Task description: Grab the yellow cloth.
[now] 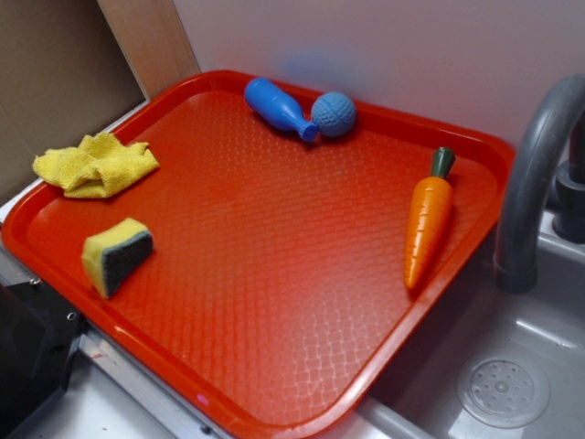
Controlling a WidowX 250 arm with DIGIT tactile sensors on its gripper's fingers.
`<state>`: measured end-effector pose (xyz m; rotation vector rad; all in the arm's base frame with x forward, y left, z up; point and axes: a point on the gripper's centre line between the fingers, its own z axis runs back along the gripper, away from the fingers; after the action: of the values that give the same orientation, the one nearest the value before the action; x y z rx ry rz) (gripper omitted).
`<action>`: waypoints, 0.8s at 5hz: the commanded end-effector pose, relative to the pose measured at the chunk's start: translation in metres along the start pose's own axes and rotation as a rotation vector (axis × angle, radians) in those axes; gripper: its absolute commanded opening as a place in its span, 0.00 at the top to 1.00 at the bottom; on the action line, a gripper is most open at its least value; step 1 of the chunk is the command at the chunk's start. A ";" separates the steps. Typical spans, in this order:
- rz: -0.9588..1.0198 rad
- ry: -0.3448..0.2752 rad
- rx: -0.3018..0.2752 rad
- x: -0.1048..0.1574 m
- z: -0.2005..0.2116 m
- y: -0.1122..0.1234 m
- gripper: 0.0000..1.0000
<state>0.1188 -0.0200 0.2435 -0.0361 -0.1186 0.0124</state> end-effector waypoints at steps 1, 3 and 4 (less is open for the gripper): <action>0.000 0.000 0.000 0.000 0.000 0.000 0.00; -0.393 0.104 0.049 0.030 -0.070 0.085 0.00; -0.565 0.101 0.103 0.023 -0.106 0.123 0.00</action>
<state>0.1473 0.0971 0.1281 0.0882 -0.0075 -0.5451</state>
